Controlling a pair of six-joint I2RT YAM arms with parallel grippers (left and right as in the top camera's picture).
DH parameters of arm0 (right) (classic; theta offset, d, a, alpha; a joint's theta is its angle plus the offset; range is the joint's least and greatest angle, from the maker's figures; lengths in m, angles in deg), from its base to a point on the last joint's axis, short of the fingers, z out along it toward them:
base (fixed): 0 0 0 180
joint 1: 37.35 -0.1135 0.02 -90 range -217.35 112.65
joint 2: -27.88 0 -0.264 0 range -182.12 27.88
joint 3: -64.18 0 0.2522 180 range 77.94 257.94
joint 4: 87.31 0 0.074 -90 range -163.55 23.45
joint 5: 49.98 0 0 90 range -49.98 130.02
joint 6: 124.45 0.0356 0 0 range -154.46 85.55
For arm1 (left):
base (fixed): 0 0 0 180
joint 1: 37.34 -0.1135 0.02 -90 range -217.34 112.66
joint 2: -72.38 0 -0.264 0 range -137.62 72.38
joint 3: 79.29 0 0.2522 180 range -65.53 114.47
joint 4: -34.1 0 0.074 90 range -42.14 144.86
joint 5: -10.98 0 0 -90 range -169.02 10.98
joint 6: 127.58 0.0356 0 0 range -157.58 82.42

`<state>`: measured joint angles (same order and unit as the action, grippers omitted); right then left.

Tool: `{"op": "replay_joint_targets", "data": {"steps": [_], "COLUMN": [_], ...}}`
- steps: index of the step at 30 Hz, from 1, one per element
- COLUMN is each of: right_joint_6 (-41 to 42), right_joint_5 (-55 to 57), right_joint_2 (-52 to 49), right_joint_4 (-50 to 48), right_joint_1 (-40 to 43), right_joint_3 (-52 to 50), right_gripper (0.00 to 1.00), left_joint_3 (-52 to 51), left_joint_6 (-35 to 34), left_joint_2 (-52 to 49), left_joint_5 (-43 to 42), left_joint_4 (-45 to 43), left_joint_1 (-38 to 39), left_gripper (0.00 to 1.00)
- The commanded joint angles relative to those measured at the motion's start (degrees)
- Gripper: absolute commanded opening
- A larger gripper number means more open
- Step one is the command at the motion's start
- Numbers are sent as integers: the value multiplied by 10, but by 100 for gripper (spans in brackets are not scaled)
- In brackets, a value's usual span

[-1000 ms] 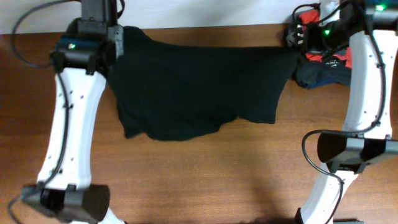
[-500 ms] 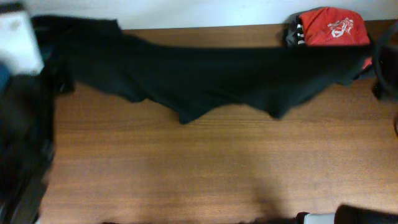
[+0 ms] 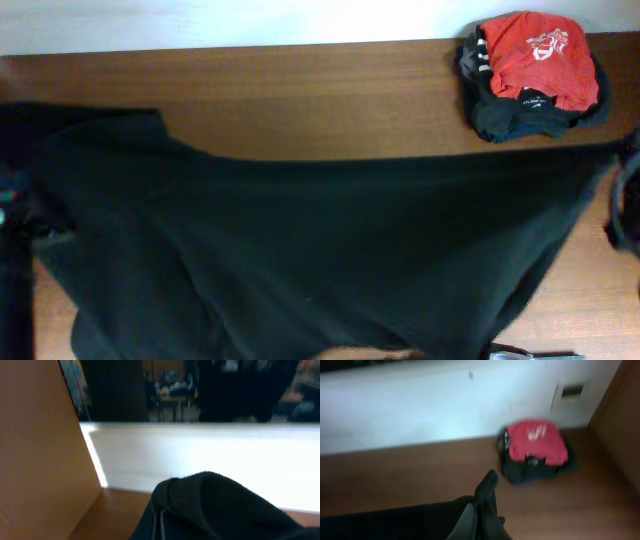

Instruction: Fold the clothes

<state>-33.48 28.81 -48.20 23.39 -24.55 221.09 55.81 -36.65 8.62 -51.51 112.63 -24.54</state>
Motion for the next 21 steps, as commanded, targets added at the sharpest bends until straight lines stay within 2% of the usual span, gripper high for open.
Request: {"op": "replay_joint_targets", "data": {"steps": [1,6,12,17,21], "right_joint_6": [-8,-30,-35,-35,-30], "right_joint_5": [26,-9,-28,-51,-47], "right_joint_2": [-40,-105,-199,-290,-378], "right_joint_4": [2,-48,-184,-303,-425], "right_joint_1": [7,7,-9,-39,-61], "right_joint_3": [-71,-194,-338,-369,-369], "right_gripper": [4,4,4,4,4], "left_joint_3": [-3,-3,-3,-3,-3], "left_joint_6": [9,8,4,-2,-2], "left_joint_2": [-58,-170,-320,-431,-525], "left_joint_5": [32,39,38,38,35], "left_joint_4": [20,79,90,41,-63], "left_joint_1": [2,2,-5,-27,-52], "left_gripper": [1,1,1,0,0]}}
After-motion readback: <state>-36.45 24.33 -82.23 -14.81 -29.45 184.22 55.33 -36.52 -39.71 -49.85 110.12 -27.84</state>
